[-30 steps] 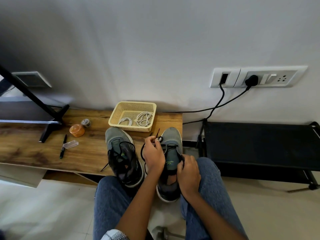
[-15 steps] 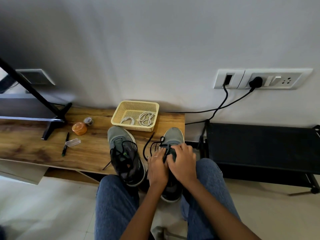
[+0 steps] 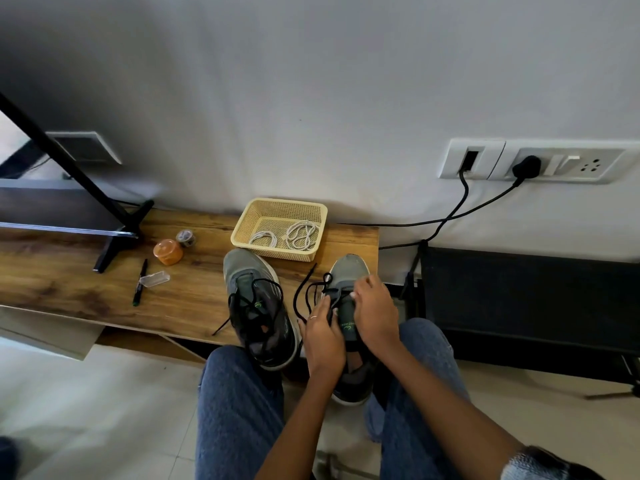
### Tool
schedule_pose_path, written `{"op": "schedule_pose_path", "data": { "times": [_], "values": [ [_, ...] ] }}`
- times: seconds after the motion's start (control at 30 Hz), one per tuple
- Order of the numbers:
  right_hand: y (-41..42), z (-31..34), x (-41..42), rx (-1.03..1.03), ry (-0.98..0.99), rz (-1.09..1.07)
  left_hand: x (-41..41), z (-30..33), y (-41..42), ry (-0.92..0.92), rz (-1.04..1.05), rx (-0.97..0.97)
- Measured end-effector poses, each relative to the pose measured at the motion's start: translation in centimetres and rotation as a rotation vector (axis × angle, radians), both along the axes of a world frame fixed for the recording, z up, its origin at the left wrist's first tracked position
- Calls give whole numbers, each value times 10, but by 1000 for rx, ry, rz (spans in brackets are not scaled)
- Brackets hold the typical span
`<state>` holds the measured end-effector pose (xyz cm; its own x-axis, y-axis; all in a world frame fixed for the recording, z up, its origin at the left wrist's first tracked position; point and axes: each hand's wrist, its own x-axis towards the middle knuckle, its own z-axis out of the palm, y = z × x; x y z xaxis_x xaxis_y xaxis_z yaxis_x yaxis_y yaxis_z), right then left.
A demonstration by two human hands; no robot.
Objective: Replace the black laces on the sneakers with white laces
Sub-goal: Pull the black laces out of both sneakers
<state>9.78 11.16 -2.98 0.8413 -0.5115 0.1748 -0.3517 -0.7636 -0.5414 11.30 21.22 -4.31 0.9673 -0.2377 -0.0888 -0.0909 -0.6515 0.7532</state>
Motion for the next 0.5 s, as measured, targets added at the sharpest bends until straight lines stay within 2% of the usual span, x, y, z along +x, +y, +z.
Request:
{"op": "schedule_pose_path", "data": {
  "times": [0.1, 0.17, 0.27, 0.3, 0.33, 0.4, 0.5],
  "values": [
    [-5, 4, -3, 394, -183, -389, 0, 1, 1, 28, 21, -39],
    [-10, 1, -1, 643, -201, -621, 0, 2, 0, 33, -3, -29],
    [-14, -5, 6, 1015, -268, -807, 0, 5, 0, 41, -39, 6],
    [-14, -3, 7, 1057, -246, -807, 0, 5, 0, 41, -46, 16],
    [-15, 0, 7, 995, -189, -759, 0, 5, 0, 42, -50, 28],
    [-13, 11, 5, 707, -88, -578, 1, 5, 1, 40, -56, 55],
    [-5, 23, 1, 182, -129, -243, 0, 4, 0, 22, -57, 81]
  ]
}}
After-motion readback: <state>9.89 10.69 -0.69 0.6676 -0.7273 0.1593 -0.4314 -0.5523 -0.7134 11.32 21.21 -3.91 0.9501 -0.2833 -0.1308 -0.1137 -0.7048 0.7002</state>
